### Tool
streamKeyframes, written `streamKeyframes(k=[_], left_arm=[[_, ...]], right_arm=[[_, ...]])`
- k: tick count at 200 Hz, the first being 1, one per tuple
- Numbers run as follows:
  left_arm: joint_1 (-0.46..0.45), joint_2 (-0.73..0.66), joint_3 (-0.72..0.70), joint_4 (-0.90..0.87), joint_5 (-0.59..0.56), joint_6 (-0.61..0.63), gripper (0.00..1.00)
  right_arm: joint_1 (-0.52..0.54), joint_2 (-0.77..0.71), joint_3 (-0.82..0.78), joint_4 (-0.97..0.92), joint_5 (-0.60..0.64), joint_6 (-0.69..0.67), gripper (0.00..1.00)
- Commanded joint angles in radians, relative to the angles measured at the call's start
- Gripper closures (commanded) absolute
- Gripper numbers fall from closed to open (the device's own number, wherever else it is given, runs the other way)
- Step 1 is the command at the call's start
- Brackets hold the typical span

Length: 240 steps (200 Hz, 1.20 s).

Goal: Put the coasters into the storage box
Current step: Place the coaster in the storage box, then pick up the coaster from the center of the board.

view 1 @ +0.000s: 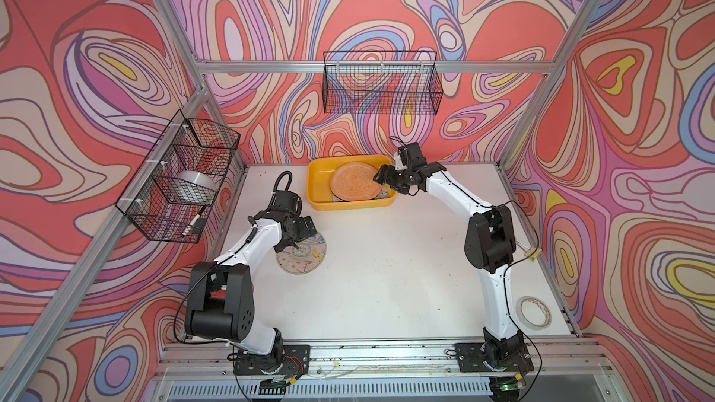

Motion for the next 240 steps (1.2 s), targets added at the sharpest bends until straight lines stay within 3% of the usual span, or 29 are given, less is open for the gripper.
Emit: streamKeyframes(k=[1, 91, 177, 222, 240], left_arm=[[0.038, 0.046, 0.045, -0.058, -0.059, 0.026, 0.00], [0.101, 0.225, 0.063, 0.034, -0.086, 0.074, 0.00], [0.128, 0.281, 0.060, 0.011, -0.045, 0.107, 0.00], [0.125, 0.286, 0.019, 0.042, 0.075, 0.064, 0.04], [0.110, 0.276, 0.004, 0.041, 0.072, 0.058, 0.02]], right_arm=[[0.006, -0.091, -0.085, 0.025, -0.021, -0.030, 0.19], [0.042, -0.289, -0.345, 0.066, -0.041, -0.054, 0.15], [0.049, -0.324, -0.359, 0.065, -0.039, -0.065, 0.13], [0.049, -0.337, -0.356, 0.060, -0.033, -0.065, 0.12], [0.048, -0.343, -0.359, 0.054, -0.031, -0.069, 0.12]])
